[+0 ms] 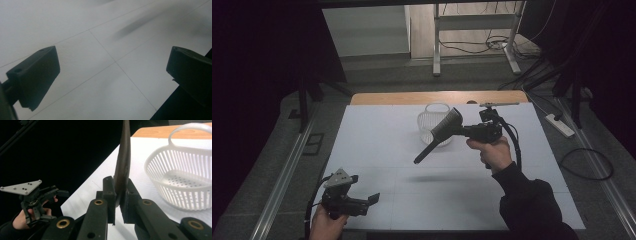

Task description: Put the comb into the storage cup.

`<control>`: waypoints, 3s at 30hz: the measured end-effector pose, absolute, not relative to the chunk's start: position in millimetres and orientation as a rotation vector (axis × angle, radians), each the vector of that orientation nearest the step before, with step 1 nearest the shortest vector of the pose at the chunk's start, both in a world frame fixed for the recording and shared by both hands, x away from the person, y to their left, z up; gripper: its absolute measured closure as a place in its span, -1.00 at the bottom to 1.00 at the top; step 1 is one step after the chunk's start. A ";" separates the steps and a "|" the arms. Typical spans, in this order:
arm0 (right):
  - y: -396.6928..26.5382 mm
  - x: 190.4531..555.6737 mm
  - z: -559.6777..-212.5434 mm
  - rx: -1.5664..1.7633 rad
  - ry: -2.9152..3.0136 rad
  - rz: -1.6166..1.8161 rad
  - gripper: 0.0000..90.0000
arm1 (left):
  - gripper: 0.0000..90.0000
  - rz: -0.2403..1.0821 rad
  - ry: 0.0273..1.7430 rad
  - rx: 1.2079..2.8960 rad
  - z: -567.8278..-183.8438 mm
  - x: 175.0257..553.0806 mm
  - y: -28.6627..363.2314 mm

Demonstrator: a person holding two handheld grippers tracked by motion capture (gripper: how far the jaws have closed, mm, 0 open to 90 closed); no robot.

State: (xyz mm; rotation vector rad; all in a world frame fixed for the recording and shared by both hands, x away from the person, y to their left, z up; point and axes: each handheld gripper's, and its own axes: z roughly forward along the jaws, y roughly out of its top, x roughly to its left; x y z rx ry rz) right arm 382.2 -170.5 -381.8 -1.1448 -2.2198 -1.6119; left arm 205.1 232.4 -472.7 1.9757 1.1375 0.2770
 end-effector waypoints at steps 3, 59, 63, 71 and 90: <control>-171.2 384.4 -378.6 -1.156 -2.224 -1.616 0.86 | -1.00 0.292 1.137 1.967 -472.2 203.5 234.0; -169.8 433.3 -334.0 -1.340 -2.244 -1.705 0.86 | -1.00 0.275 1.163 1.949 -473.3 203.8 237.9; -170.6 436.8 -332.5 -1.354 -2.240 -1.714 0.86 | -1.00 0.275 1.163 1.950 -473.4 203.8 237.9; -173.2 443.9 -331.3 -1.371 -2.238 -1.736 0.86 | -1.00 0.274 1.168 1.950 -473.5 204.3 238.0; -171.6 457.4 -340.7 -1.446 -2.292 -1.715 0.86 | -1.00 0.264 1.174 1.945 -473.9 204.9 238.7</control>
